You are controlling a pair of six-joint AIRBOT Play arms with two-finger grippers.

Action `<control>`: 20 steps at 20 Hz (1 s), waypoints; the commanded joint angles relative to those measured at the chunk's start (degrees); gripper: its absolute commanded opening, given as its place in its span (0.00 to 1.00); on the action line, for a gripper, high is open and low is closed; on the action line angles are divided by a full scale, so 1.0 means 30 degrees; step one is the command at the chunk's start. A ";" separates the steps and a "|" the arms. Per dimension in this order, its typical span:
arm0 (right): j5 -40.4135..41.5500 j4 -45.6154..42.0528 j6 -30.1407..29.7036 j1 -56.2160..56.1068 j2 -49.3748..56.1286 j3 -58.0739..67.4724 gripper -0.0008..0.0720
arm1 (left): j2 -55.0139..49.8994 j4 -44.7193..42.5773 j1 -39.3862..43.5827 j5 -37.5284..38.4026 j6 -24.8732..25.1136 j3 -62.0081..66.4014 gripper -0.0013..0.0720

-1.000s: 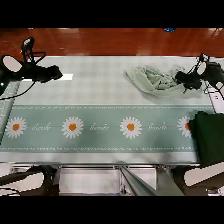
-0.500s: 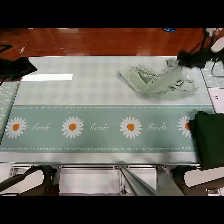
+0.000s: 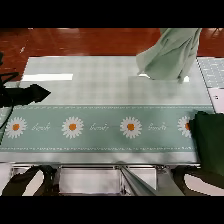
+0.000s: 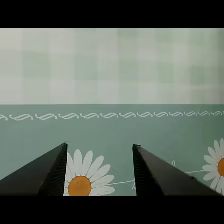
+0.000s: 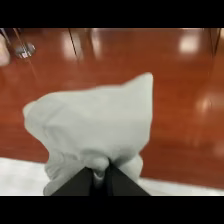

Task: Fold the shirts.

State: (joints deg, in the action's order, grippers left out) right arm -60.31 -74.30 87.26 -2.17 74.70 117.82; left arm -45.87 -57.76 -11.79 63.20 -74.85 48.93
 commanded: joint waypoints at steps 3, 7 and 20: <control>0.0226 0.0102 -0.0466 -0.3104 -0.3155 0.0379 0.05 | 0.0962 0.0437 0.0255 -0.0401 0.0357 -0.0918 0.71; -0.1370 0.0364 -0.0459 -0.6193 -0.3286 0.0109 0.05 | 0.0962 0.0430 0.0248 -0.0408 0.0372 -0.0918 0.71; 0.1355 0.2878 0.1843 -1.2313 -0.0481 -1.6983 0.05 | 0.0838 0.0415 0.0255 -0.0240 0.0379 -0.0962 0.71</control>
State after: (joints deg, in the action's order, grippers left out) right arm -60.95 -68.49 91.00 -37.76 70.54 78.89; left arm -43.16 -56.51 -11.07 62.04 -73.73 46.09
